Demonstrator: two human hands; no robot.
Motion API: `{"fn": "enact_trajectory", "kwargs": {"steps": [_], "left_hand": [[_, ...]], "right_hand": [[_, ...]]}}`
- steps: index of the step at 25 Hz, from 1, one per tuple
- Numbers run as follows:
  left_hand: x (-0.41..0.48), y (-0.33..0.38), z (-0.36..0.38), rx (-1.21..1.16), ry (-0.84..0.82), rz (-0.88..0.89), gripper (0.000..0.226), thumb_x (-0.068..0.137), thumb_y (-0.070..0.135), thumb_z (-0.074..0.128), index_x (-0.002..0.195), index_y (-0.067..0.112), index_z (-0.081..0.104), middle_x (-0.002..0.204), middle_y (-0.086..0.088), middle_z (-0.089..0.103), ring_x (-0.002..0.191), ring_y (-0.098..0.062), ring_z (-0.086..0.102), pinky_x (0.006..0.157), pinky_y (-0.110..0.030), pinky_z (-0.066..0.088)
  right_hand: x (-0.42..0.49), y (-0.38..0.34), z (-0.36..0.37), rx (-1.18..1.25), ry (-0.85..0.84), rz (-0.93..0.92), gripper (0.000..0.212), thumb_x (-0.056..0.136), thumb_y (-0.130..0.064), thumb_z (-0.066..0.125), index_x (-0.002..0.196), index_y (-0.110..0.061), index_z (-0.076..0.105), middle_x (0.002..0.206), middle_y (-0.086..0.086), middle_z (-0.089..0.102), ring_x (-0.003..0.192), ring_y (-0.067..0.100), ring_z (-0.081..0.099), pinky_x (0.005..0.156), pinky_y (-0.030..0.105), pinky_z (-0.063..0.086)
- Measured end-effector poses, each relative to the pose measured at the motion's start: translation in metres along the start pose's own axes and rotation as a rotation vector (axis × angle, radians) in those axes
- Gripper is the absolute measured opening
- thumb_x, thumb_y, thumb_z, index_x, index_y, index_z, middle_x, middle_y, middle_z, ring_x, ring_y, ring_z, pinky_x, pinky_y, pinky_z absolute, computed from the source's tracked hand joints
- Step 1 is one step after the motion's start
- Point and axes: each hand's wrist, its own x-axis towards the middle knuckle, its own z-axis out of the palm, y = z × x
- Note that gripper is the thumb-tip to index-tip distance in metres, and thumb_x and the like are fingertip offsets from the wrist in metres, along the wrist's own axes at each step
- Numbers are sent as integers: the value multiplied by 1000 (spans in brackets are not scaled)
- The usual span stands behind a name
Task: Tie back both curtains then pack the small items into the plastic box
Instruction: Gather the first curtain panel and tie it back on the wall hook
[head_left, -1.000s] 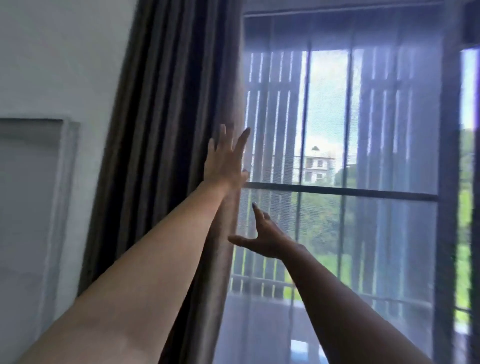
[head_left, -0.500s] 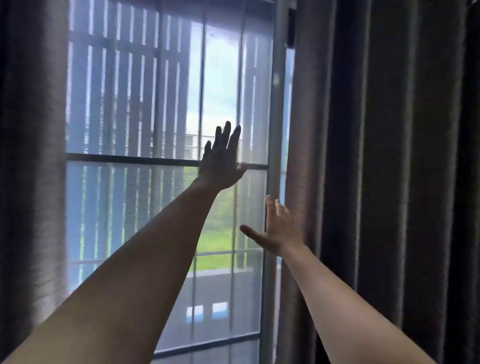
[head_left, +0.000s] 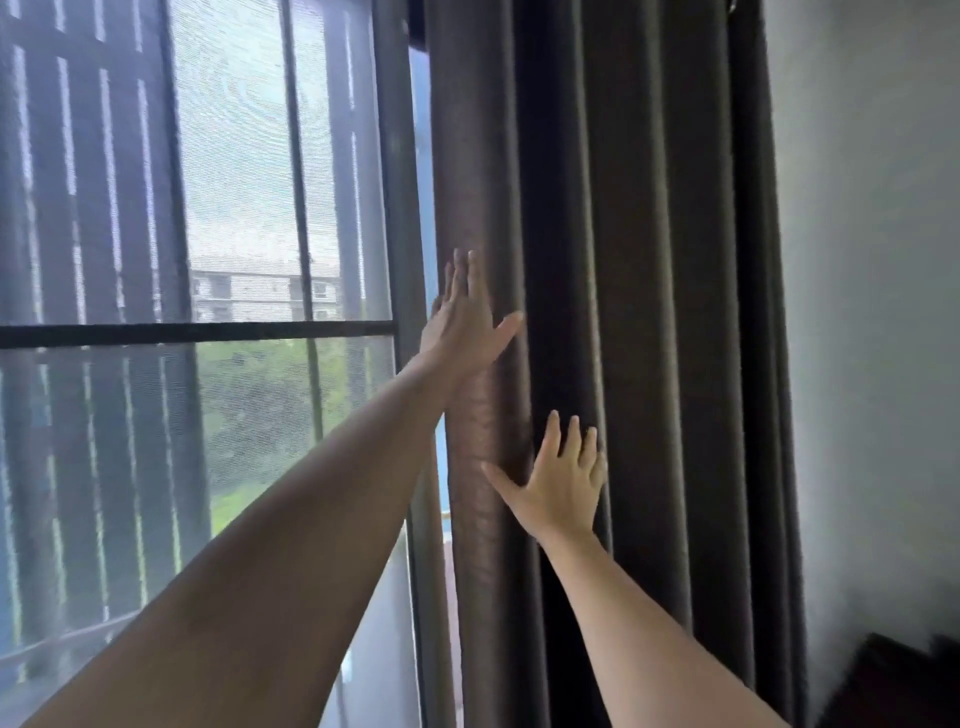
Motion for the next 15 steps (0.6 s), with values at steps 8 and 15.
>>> {"fn": "enact_trajectory", "kwargs": {"steps": [8,15], "left_hand": [[49,-5,71,-72,-6,46,91,91,45,50,148,16,-15,158,-10,-15,146,-27,-8,117,-51,13],[113,32,144,-180,77,102,101,83,62,48,147,23,-19,159,-10,-1,146,-31,6,112,-52,23]], "right_hand": [[51,5,32,-33,157,88,121,67,-77,55,149,-14,-8,157,17,-7,144,36,-10,114,49,-8],[131,77,40,-88,224,190,127,65,-72,62,147,-14,-16,156,19,-12,143,39,-12,113,56,-7]]}}
